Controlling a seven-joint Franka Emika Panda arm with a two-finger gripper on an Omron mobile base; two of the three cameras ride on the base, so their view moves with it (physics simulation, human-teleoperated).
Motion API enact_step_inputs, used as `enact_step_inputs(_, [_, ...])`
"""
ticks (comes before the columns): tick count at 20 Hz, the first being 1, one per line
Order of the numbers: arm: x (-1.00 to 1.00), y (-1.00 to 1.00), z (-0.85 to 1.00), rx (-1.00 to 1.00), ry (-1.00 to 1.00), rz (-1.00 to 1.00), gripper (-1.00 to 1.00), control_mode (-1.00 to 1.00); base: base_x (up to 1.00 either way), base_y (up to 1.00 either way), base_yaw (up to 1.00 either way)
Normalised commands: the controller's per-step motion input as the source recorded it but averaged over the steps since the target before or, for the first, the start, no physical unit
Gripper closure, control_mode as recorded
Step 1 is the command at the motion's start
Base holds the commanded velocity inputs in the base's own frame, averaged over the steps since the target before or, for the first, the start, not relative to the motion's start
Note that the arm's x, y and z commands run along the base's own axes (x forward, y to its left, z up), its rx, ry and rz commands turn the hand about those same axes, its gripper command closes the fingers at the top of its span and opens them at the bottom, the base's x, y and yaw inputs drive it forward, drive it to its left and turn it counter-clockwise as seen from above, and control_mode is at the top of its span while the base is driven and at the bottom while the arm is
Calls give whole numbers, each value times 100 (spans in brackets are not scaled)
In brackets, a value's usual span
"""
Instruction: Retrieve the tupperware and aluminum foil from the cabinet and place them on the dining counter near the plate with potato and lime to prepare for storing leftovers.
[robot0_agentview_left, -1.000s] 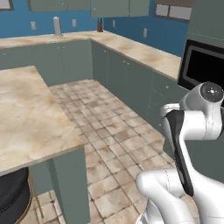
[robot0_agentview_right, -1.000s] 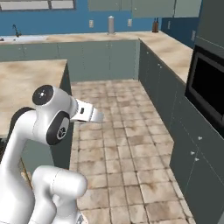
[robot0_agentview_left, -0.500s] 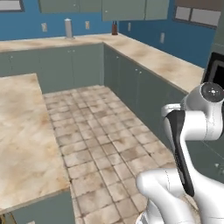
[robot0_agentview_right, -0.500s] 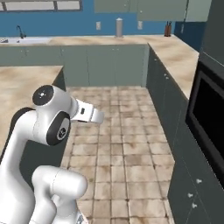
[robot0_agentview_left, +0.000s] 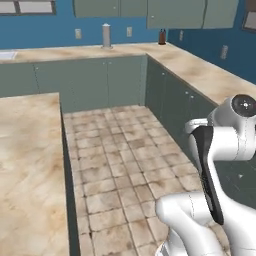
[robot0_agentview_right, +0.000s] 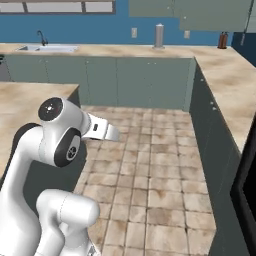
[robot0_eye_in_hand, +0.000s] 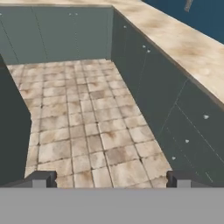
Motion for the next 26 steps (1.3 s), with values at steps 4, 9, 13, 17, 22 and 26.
enact_step_inputs(4, [0,0,0,0,0,0,-100,100,100,-7,27])
enact_step_inputs(9, [0,0,0,0,0,0,-100,100,100,-15,11])
enact_step_inputs(13, [0,0,0,0,0,0,-100,100,100,-15,0])
enact_step_inputs(17, [0,0,0,0,0,0,-100,100,100,-5,-10])
enact_step_inputs(22, [0,0,0,0,0,0,-100,100,100,0,-21])
enact_step_inputs(26, [0,0,0,0,0,0,-100,100,100,0,-29])
